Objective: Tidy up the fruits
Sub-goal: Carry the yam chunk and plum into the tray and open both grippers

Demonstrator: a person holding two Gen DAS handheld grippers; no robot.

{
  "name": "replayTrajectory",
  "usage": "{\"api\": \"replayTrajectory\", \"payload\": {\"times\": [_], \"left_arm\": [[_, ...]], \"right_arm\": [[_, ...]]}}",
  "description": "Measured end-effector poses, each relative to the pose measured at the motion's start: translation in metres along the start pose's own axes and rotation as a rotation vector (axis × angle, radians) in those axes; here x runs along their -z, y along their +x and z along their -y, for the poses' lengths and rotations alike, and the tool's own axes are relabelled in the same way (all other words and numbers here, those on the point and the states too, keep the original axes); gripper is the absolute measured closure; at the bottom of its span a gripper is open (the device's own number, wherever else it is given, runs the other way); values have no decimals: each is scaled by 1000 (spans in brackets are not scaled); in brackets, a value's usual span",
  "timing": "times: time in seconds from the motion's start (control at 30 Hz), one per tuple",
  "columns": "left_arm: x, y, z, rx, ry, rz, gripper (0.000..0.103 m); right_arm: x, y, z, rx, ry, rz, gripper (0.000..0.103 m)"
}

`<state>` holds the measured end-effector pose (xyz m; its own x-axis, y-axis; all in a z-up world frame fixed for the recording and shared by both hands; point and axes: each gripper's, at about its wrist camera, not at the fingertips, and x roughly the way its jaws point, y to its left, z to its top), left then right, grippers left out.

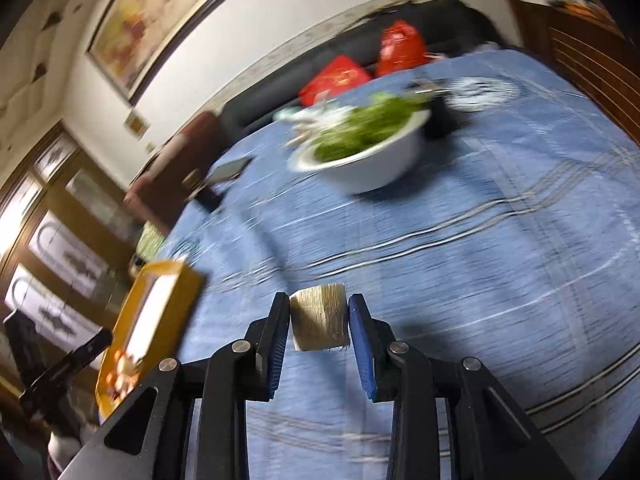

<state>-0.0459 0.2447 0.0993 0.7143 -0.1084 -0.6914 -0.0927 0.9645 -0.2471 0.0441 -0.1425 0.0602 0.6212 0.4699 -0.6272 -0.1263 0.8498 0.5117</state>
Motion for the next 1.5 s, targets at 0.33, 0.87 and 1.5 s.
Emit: {"api": "replayTrajectory", "payload": {"times": [0.33, 0.87, 1.5], "left_arm": [[29, -10, -85, -83, -148, -35, 78], [40, -28, -115, -56, -192, -26, 41], [34, -58, -90, -296, -112, 90, 15]], "right_arm": [[46, 64, -149, -141, -219, -165, 69], [84, 159, -266, -26, -484, -277, 69], [90, 104, -254, -11, -477, -157, 40]]}}
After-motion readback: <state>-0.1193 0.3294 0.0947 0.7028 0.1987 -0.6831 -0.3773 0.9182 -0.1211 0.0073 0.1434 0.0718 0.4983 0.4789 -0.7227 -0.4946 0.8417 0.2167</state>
